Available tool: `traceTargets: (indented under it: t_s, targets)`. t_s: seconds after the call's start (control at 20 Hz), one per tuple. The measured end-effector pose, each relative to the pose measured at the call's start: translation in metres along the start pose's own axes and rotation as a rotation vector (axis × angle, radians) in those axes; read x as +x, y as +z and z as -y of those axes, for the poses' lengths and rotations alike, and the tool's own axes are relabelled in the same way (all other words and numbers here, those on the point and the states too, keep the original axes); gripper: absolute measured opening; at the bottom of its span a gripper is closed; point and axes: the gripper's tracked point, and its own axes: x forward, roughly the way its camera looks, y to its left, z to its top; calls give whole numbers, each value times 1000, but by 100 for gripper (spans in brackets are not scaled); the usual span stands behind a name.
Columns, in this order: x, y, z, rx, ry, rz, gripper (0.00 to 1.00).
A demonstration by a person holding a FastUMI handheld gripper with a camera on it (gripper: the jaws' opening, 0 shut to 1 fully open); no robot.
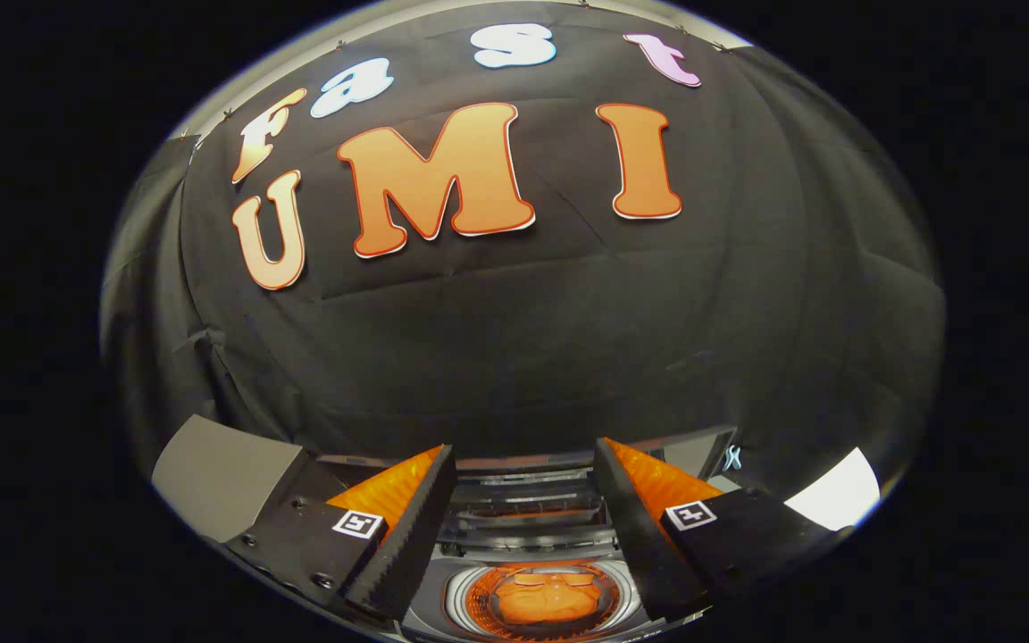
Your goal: Put the clothes into the washing machine and then close the washing machine lid.
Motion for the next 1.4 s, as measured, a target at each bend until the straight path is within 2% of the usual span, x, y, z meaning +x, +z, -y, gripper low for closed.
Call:
traceTargets:
  t_s: [0.2, 0.55, 0.7, 1.4]
  targets:
    - [26, 9, 3, -22, -2, -10, 99]
    - [66, -12, 8, 4, -21, -88, 99]
    - [64, -20, 7, -60, -32, -85, 100]
    - [43, -25, 6, -45, -45, -26, 100]
